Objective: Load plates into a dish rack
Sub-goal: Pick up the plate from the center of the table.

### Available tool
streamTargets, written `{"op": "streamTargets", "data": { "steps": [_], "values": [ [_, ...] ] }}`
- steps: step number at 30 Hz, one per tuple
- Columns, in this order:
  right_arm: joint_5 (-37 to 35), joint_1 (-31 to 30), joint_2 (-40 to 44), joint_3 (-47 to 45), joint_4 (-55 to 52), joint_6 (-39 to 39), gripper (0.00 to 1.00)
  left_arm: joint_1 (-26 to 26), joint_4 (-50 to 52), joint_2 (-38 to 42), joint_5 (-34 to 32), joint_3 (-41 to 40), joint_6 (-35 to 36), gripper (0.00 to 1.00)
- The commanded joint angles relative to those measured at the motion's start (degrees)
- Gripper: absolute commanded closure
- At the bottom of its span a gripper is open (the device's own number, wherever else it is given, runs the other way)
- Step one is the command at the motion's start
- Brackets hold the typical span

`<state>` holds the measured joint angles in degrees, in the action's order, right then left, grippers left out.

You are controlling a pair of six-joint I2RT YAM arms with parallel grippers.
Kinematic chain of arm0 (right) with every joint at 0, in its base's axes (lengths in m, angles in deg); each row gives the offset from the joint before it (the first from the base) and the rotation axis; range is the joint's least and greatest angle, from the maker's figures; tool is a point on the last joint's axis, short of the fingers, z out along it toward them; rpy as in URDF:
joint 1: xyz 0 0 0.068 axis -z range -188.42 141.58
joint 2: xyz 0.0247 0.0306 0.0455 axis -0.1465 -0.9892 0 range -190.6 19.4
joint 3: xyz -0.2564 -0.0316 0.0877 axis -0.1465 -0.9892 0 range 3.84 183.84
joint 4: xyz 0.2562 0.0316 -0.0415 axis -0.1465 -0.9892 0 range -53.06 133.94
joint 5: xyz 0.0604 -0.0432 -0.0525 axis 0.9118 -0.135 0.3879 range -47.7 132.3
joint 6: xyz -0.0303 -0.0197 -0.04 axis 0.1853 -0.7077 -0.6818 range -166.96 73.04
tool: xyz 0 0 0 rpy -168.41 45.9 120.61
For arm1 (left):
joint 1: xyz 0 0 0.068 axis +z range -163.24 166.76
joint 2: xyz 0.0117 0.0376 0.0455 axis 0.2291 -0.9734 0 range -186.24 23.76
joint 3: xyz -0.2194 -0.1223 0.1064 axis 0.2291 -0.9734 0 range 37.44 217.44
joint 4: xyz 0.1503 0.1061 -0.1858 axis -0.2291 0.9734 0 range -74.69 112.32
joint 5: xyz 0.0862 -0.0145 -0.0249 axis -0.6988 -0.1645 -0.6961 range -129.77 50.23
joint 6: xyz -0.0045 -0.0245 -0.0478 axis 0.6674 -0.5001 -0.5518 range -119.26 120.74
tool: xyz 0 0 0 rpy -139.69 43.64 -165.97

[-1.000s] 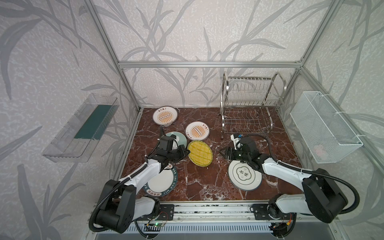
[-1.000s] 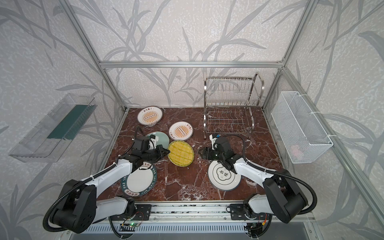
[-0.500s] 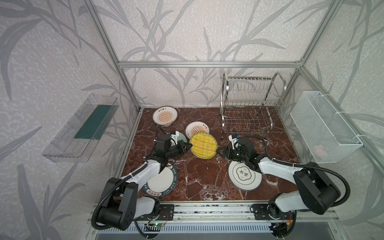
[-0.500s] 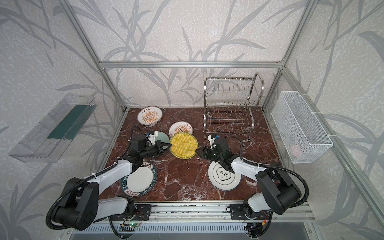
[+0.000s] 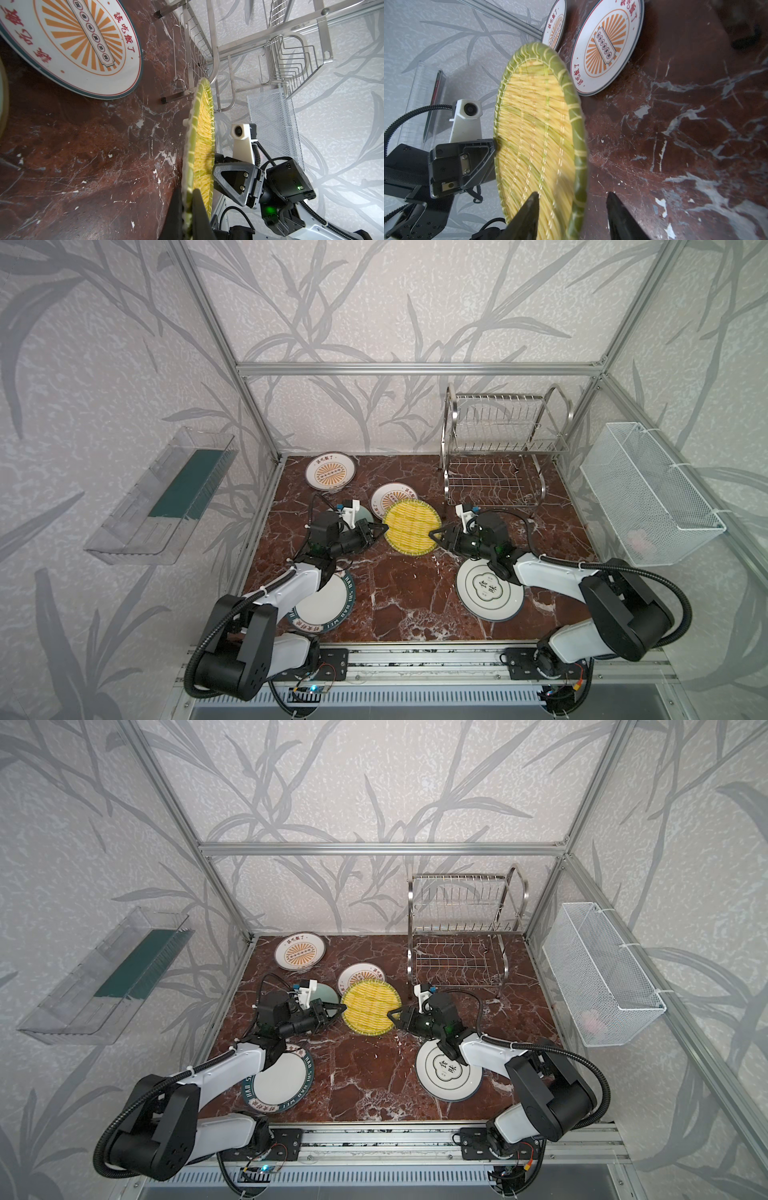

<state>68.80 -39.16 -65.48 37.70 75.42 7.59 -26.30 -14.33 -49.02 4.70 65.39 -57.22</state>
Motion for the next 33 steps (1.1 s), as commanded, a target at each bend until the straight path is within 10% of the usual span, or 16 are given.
{"op": "streamTargets", "data": {
  "steps": [1, 33],
  "values": [
    [1.0, 0.1, -0.2, 0.2, 4.0, 1.6, 0.51, 0.0, -6.2, 0.2, 2.3, -0.3, -1.8, 1.0],
    [2.9, 0.4, -3.7, -1.3, 18.1, 7.2, 0.9, -3.9, -9.9, -4.3, 0.7, 0.7, -3.0, 1.0]
  ]
}}
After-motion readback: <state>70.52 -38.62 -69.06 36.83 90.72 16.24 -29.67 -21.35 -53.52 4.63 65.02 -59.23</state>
